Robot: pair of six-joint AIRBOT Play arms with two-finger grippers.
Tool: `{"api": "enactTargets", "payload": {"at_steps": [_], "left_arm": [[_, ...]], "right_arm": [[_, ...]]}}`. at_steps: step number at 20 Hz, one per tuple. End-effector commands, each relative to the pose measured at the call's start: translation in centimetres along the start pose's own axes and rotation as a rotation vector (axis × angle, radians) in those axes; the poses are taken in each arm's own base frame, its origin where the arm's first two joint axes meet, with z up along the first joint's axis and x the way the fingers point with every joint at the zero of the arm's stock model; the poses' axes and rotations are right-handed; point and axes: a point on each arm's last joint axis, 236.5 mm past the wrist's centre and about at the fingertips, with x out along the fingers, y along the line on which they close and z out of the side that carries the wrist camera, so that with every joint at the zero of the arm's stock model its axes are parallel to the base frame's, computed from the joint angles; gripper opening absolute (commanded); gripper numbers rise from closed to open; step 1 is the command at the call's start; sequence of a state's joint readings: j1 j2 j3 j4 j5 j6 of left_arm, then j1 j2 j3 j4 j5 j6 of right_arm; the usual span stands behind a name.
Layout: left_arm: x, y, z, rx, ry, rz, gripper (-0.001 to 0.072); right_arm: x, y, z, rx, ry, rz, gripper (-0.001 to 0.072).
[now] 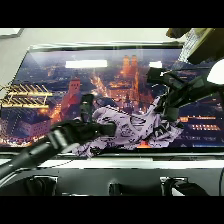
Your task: Fold the clothes and pants, and hang the long-sleeved shirts on hangers.
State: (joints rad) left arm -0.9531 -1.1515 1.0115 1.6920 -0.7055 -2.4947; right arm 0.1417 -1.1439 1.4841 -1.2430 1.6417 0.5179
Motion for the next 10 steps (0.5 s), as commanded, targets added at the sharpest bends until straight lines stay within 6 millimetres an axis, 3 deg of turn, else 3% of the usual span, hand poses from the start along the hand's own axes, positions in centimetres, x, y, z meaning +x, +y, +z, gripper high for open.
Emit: {"api": "enactTargets", "payload": {"at_steps": [1, 6, 10], "left_arm": [[3.7, -4.1, -0.6, 0.041, -0.039, -0.043, 0.0595], [6.2, -6.1, -0.4, 0.081, -0.037, -0.035, 0.0595], [7.5, -6.0, -0.2, 0.118, -0.048, -0.013, 0.0595]], "right_arm": [[0.0, 0.0, 0.0, 0.002, -0.001, -0.002, 0.0032], [0.0, 0.0, 0.0, 0.028, -0.001, -0.002, 0.0032], [0.0, 0.0, 0.0, 0.028, -0.002, -0.003, 0.0032]]}}
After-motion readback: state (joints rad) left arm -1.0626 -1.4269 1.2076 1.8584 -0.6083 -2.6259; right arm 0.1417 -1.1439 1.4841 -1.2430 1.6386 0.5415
